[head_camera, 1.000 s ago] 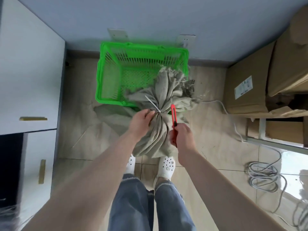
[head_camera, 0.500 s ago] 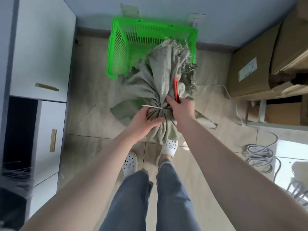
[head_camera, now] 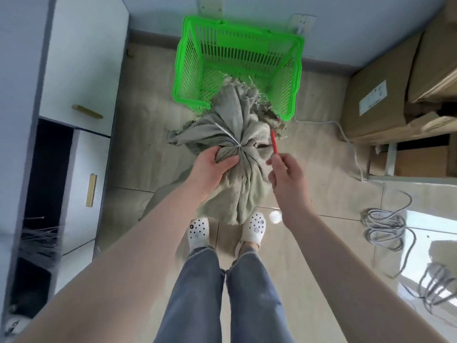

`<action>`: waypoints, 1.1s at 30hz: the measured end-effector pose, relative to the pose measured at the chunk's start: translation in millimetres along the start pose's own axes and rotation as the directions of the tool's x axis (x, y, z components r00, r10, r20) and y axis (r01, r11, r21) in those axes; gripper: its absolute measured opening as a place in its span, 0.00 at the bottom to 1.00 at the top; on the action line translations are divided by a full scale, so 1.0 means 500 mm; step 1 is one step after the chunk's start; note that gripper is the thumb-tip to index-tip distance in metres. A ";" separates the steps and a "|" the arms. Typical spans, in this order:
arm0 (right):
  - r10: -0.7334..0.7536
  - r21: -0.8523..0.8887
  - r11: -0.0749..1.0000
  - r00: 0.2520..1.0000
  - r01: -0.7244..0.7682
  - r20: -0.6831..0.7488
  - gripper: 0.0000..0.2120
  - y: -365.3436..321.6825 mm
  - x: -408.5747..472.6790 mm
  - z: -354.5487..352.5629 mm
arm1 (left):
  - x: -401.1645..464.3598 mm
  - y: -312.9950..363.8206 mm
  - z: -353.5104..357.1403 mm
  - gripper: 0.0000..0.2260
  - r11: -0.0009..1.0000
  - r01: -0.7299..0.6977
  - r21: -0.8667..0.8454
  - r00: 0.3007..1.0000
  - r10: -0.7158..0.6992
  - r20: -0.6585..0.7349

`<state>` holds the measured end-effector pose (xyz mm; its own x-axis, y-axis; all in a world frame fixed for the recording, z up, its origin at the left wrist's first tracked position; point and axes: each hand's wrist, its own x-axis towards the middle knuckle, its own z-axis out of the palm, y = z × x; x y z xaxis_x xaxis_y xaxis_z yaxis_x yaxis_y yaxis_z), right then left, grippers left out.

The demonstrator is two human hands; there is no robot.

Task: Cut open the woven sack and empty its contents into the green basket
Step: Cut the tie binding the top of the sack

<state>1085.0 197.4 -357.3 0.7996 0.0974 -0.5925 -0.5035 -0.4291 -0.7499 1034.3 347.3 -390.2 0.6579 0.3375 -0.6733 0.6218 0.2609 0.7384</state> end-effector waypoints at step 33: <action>0.022 0.085 0.996 0.992 -0.012 -0.122 0.14 0.018 -0.022 -0.049 | -0.002 0.017 0.071 0.10 1.000 0.014 0.028 0.999 -0.012 -0.050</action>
<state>1079.5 170.8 -350.1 0.8223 -0.0224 -0.5686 -0.5387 -0.3525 -0.7652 1054.0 317.1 -384.6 0.6284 0.3787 -0.6795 0.6424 0.2400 0.7278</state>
